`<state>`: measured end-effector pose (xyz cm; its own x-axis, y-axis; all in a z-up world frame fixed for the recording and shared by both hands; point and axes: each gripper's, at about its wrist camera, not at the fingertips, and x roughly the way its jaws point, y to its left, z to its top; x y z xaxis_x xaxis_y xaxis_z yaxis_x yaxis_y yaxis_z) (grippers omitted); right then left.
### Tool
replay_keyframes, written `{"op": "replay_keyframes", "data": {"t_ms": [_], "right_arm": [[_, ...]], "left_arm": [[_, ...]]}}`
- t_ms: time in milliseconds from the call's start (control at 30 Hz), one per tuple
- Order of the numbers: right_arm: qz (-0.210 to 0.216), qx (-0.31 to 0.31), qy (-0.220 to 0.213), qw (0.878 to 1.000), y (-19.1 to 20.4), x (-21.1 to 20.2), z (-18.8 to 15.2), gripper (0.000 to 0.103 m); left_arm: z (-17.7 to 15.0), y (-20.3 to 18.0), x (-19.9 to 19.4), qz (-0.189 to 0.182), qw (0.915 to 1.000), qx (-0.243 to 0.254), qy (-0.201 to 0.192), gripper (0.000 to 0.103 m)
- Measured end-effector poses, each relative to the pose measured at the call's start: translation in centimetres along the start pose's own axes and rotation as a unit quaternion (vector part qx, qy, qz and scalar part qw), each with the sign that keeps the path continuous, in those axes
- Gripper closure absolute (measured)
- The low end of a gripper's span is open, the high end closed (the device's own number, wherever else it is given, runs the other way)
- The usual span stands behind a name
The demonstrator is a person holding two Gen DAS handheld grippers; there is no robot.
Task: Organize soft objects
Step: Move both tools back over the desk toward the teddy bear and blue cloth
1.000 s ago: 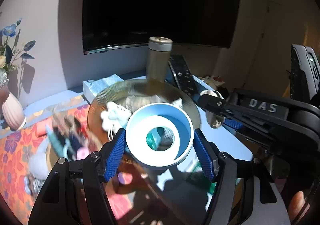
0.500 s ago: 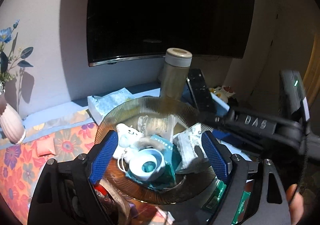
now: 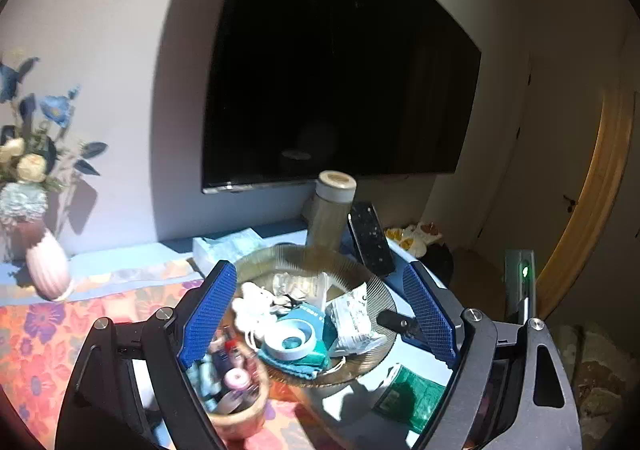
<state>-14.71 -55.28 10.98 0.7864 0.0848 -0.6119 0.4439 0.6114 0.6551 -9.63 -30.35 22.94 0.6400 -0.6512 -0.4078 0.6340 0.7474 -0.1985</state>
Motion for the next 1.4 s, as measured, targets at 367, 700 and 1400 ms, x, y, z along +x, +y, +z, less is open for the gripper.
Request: {"op": "replay_keyframes", "data": {"t_ms": [367, 700, 1400], "right_arm": [[-0.011, 0.044, 0.043, 0.998, -0.2, 0.2, -8.2, 0.044], [-0.013, -0.035, 0.126, 0.991, 6.0, 5.4, -19.3, 0.044], [0.011, -0.297, 0.168, 0.94, 16.0, 13.8, -24.5, 0.044]], "left_arm": [[-1.5, 9.8, -9.4, 0.123, 0.9916, -0.04, -0.008, 0.019], [-8.2, 19.7, -9.5, 0.168, 0.9788, -0.094, 0.072, 0.019], [-16.8, 26.5, 1.8, 0.031, 0.9559, -0.207, 0.206, 0.028]]}}
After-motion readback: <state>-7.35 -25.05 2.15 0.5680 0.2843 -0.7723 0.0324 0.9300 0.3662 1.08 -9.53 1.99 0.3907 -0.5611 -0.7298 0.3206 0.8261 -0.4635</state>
